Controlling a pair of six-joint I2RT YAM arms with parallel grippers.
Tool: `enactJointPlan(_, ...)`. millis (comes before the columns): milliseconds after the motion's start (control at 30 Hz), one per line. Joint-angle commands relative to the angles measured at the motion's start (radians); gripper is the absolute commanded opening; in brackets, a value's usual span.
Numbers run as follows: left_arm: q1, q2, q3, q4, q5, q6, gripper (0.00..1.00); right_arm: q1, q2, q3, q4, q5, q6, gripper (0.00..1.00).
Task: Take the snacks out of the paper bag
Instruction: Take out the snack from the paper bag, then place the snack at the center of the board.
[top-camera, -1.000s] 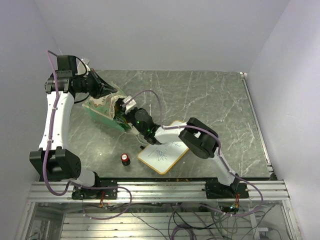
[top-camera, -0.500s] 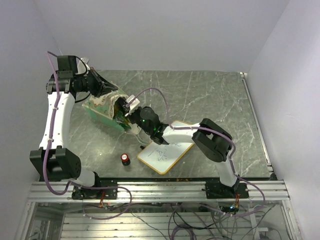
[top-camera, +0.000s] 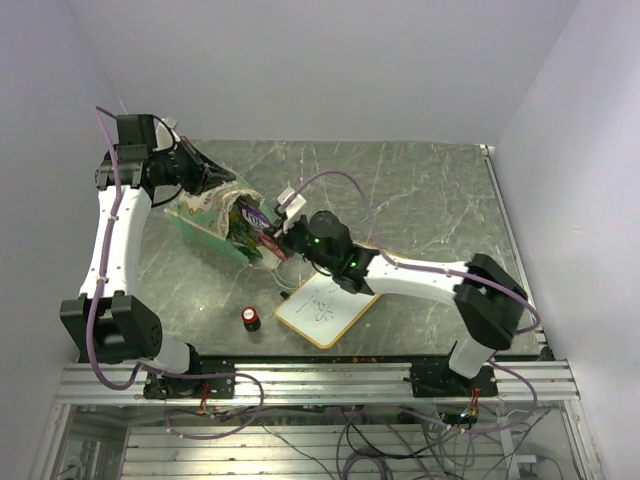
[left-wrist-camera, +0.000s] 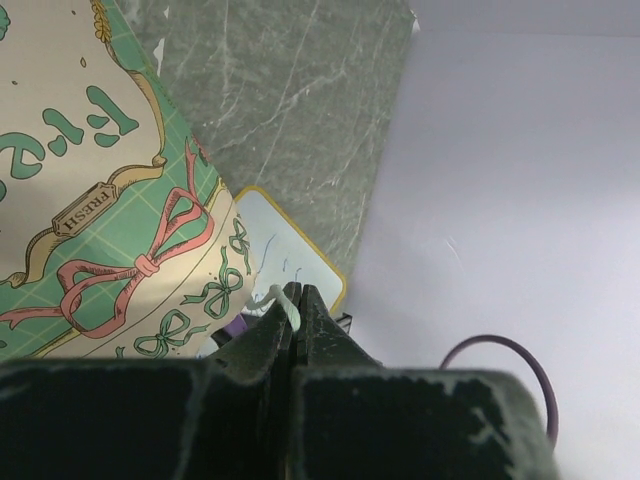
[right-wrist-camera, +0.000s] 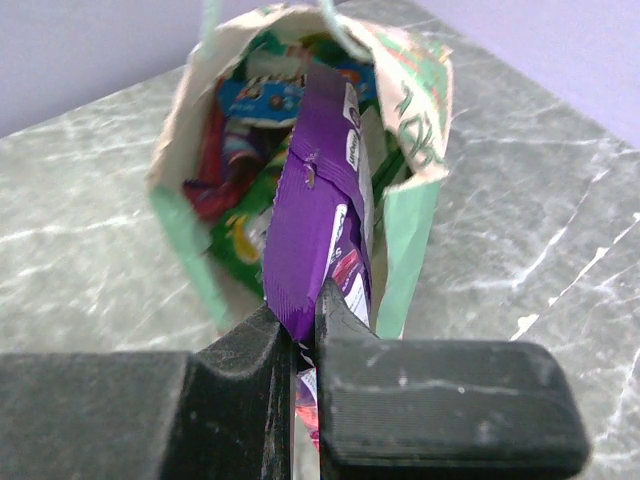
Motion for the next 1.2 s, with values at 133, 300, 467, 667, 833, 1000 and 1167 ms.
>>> enactJointPlan(133,0.011,-0.053,-0.009,0.09,-0.037,0.002,0.07,0.004,-0.385,-0.157,-0.253,-0.118,0.106,0.0)
enactJointPlan(300,0.012,-0.109,-0.091,0.151,-0.055,-0.018,0.07,0.001,-0.596,-0.166,-0.456,0.014,0.09,0.0)
enactJointPlan(467,0.01,-0.099,-0.068,0.144,-0.076,-0.002,0.07,-0.028,-0.704,-0.104,-0.632,0.214,0.022,0.0)
enactJointPlan(667,0.011,-0.076,-0.055,0.158,-0.056,-0.012,0.07,-0.298,-0.656,-0.067,-0.643,0.186,-0.008,0.0)
enactJointPlan(833,0.008,-0.053,-0.039,0.132,-0.043,0.002,0.07,-0.58,-0.509,-0.067,-0.493,0.025,0.105,0.0)
enactJointPlan(1000,0.008,-0.024,-0.014,0.124,-0.019,0.003,0.07,-0.758,-0.285,-0.031,-0.293,-0.155,0.376,0.0)
enactJointPlan(1167,0.008,0.024,0.061,0.058,-0.018,0.056,0.07,-0.838,-0.05,0.052,-0.051,-0.334,0.604,0.0)
